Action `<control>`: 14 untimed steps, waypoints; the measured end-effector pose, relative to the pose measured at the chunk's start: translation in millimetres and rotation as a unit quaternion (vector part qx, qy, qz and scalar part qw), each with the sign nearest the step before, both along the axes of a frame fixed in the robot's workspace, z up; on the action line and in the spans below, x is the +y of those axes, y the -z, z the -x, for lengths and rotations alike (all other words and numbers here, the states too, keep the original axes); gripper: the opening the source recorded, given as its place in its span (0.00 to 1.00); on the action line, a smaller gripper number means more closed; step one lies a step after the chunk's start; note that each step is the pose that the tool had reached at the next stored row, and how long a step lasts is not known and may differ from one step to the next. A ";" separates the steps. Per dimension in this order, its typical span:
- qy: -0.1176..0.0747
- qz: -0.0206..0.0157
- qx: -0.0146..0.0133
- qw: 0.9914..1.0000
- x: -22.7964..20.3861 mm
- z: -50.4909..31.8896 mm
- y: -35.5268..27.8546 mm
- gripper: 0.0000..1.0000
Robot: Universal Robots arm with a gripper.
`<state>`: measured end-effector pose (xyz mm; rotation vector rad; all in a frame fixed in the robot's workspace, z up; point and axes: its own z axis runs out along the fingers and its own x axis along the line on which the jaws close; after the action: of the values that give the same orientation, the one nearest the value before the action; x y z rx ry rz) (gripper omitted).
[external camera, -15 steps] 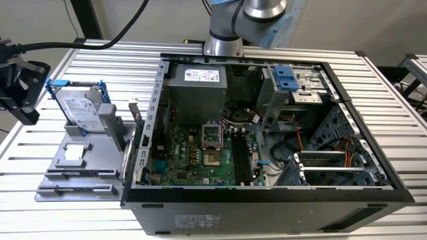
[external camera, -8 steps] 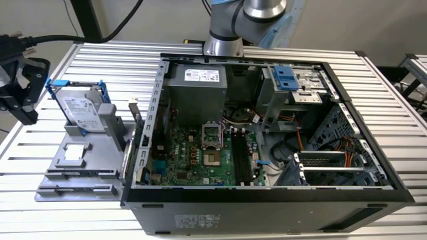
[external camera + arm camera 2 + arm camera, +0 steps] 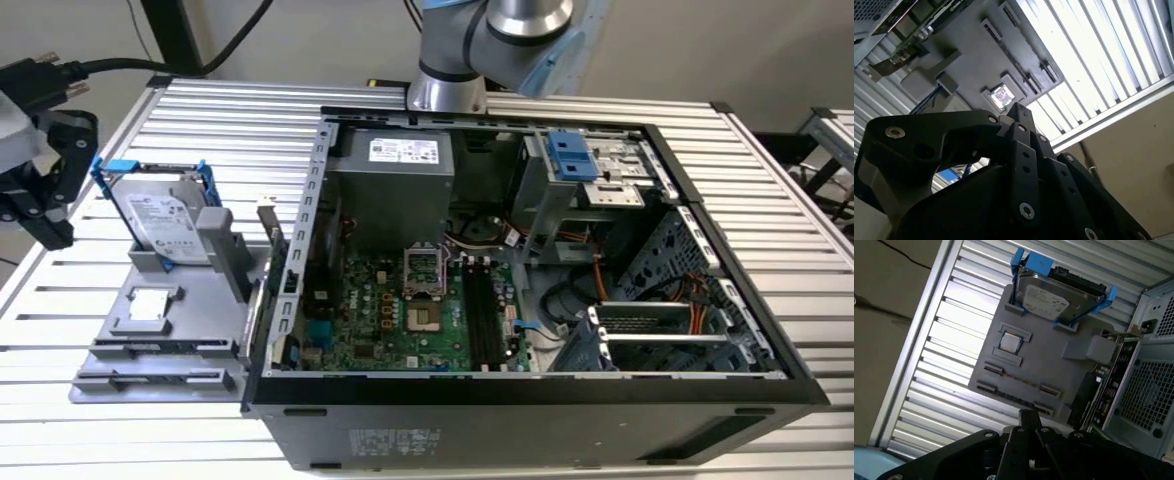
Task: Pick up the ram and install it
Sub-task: 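Reach for the ram, then pick up the ram and move it above insertion slot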
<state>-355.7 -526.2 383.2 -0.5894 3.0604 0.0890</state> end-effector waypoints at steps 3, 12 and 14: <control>-0.021 0.000 0.000 1.000 0.0 0.0 0.0 0.00; -0.069 0.000 0.000 0.998 0.0 0.1 0.0 0.00; -0.078 0.000 0.000 0.997 0.0 0.2 0.0 0.00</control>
<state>-355.9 -526.2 383.2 -0.8284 3.0092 0.0918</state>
